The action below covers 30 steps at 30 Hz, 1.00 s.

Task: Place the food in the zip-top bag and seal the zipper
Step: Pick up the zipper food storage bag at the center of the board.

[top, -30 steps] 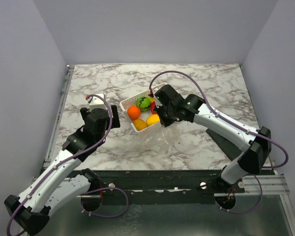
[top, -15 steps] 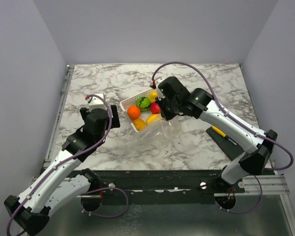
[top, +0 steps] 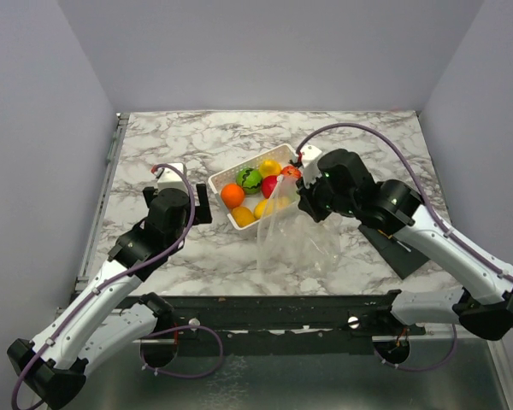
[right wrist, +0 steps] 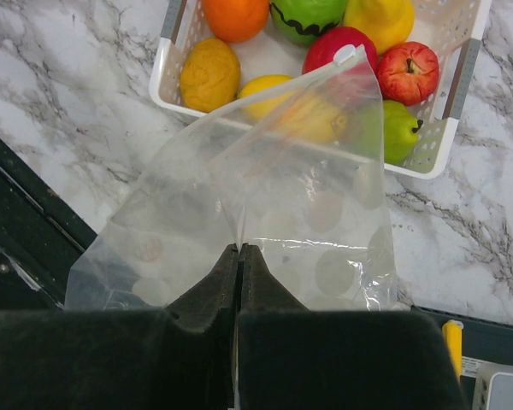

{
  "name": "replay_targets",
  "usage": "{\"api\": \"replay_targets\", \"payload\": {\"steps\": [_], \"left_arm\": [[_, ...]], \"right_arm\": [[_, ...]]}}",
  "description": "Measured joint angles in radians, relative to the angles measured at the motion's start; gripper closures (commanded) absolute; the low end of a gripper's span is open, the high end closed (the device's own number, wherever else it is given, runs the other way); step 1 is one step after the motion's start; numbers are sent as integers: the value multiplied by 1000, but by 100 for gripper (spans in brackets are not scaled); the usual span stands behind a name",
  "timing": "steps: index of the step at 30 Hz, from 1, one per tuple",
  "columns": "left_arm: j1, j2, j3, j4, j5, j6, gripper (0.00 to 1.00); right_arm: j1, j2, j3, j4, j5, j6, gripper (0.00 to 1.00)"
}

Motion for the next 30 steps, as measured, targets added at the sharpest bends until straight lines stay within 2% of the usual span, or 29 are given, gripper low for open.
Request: {"api": "replay_targets", "payload": {"steps": [4,9,15,24,30], "left_arm": [[0,4,0,0,34,-14,1],[0,24,0,0,87,-39,1],[0,41,0,15,168,-55,7],[0,45,-14,93,370,-67,12],[0,-4,-64,159,529,-86,15]], "right_arm": [[1,-111,-108,66,-37,-50,99],[1,-217,-163,142,-60,-94,99],[1,-298,-219,206,-93,-137,99],[1,-406,-239,260,-185,-183,99],[1,-484,-238,269,-240,-202,99]]}}
